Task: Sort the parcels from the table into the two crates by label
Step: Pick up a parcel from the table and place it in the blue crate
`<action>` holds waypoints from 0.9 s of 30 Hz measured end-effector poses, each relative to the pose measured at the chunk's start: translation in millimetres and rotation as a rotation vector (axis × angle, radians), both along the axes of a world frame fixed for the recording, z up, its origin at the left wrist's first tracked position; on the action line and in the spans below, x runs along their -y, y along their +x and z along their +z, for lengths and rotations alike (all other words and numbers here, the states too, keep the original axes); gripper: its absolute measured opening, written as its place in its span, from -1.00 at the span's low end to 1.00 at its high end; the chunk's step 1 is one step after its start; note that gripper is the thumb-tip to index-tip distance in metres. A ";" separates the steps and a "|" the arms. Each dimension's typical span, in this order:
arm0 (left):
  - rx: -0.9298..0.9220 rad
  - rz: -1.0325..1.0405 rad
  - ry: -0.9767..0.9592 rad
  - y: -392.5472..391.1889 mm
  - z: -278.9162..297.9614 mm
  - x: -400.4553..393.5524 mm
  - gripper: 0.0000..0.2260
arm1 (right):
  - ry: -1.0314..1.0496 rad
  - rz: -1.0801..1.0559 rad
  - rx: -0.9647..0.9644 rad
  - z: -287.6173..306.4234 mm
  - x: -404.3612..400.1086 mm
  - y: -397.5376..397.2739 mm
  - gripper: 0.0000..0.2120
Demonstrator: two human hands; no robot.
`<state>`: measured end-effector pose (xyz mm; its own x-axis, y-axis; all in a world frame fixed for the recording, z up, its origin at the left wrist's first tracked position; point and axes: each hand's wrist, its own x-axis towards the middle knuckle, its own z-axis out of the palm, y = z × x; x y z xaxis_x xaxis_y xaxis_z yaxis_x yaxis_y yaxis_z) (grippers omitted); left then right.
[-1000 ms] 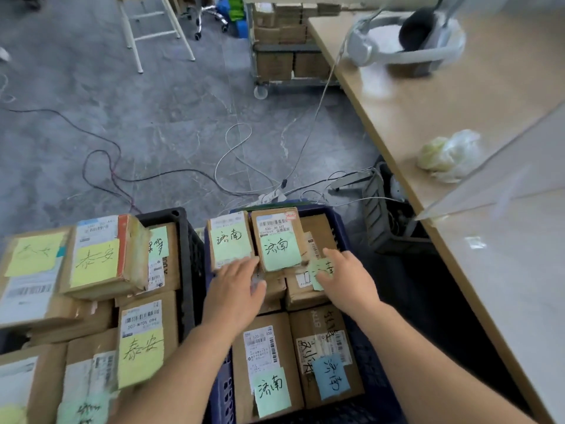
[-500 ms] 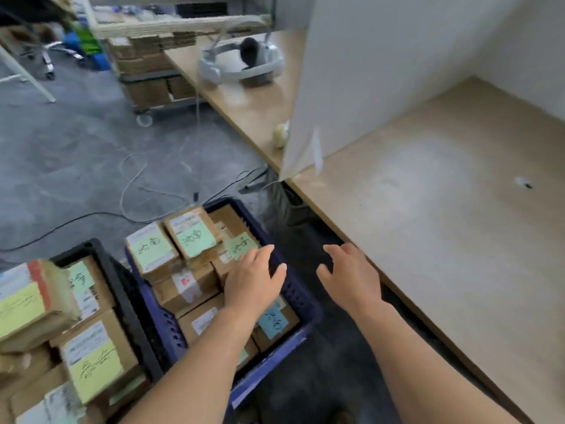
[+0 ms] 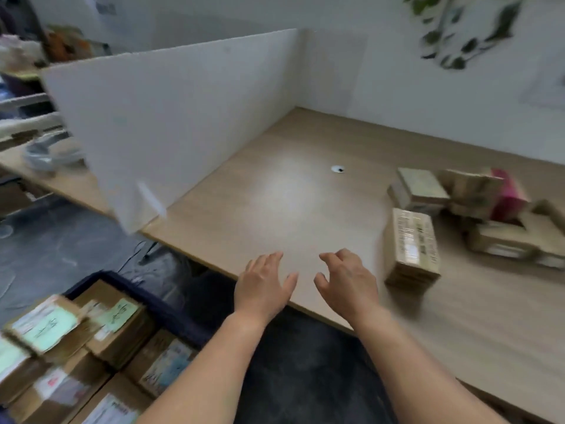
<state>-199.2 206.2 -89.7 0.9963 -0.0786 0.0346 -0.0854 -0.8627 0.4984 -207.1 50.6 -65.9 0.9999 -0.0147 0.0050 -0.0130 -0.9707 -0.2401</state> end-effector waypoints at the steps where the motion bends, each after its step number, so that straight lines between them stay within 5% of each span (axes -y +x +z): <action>1: 0.003 -0.031 -0.001 -1.4 1.2 22.5 -0.48 | 0.001 -0.027 0.010 0.8 21.0 -5.3 -0.56; 16: 0.068 -0.270 -0.020 -19.9 10.9 269.5 -0.51 | -0.011 -0.267 0.074 3.7 258.4 -56.8 -0.60; 27: 0.055 -0.373 0.008 22.0 11.6 357.5 -0.45 | 0.045 -0.423 0.065 -7.5 348.5 -38.3 -0.56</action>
